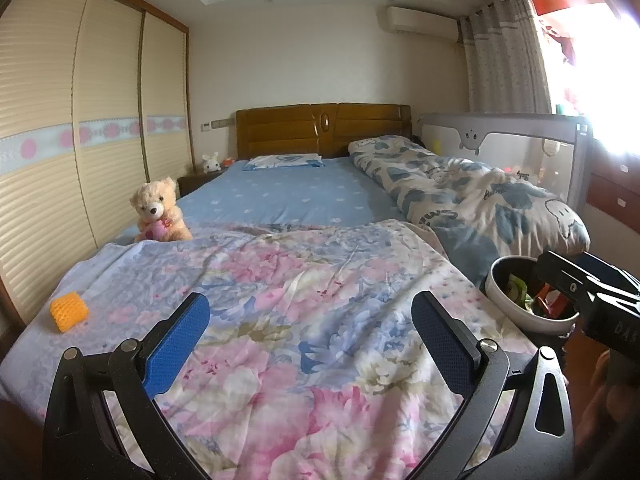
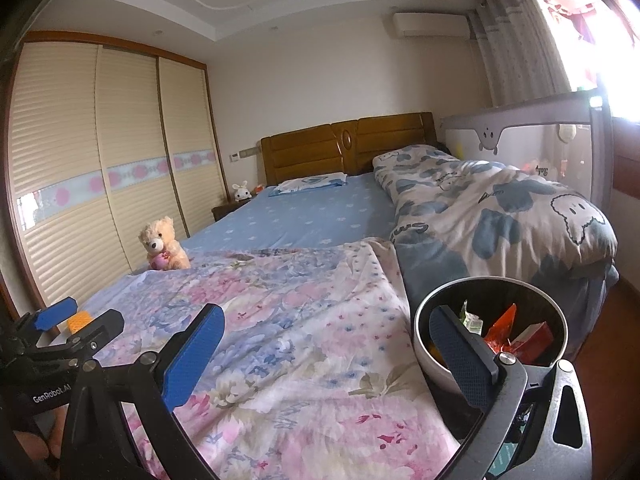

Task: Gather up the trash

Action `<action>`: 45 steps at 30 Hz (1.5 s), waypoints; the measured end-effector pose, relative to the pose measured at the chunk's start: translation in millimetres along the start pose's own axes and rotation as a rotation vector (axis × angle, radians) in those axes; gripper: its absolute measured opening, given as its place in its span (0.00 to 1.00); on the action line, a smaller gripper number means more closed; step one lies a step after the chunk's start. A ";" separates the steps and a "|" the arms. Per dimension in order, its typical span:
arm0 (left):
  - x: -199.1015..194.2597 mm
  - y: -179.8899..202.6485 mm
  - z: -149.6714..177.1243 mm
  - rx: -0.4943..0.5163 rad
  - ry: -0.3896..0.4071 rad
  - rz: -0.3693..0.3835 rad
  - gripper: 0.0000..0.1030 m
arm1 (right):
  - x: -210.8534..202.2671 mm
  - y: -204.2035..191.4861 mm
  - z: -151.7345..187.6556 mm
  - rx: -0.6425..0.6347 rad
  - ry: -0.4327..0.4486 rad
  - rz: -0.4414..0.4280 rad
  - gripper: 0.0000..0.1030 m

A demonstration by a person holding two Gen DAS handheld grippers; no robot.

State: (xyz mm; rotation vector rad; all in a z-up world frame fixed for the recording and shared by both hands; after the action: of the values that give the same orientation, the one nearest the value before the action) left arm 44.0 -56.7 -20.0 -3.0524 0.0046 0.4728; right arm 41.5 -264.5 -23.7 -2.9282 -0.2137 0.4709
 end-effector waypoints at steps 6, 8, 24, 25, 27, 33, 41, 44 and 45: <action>0.3 0.3 -0.9 -0.004 -0.005 0.002 1.00 | -0.4 0.5 -1.5 0.005 0.000 -0.004 1.00; 0.4 -0.2 -0.9 -0.003 -0.005 0.005 1.00 | -0.3 0.5 -1.4 0.007 0.000 -0.005 1.00; 1.3 0.8 -0.2 -0.005 -0.013 0.013 1.00 | -0.7 -1.5 -2.1 0.011 -0.004 -0.011 1.00; 1.2 0.8 -0.2 -0.004 -0.013 0.012 1.00 | -1.0 -2.5 -2.2 0.011 -0.005 -0.011 1.00; 1.2 0.9 -0.1 -0.004 -0.013 0.012 1.00 | -0.6 -1.6 -2.1 0.011 -0.004 -0.011 1.00; 1.4 0.8 0.0 -0.005 -0.013 0.012 1.00 | -0.5 -1.9 -1.4 0.011 -0.005 -0.013 1.00; 1.7 0.6 0.0 -0.004 -0.013 0.012 1.00 | -0.8 -2.0 -1.2 0.012 -0.006 -0.013 1.00; 2.0 1.1 0.7 -0.003 -0.015 0.014 1.00 | -1.4 -2.8 -1.2 0.014 -0.006 -0.014 1.00; 2.0 1.1 0.6 -0.003 -0.015 0.014 1.00 | -0.8 -1.9 -1.5 0.012 -0.006 -0.013 1.00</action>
State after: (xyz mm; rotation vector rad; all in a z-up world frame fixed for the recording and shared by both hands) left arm 45.7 -57.8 -21.2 -3.0536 0.0245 0.4976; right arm 41.1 -263.0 -21.7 -2.9119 -0.2297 0.4772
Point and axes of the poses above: each gripper's, at about its wrist camera, not at the fingertips, and x roughly the way its jaws point, y to its right, z to its underside, the point moved 5 cm from there along x, roughly the way its jaws point, and after that the axes turned 4 degrees about y, right-handed, at the moved point
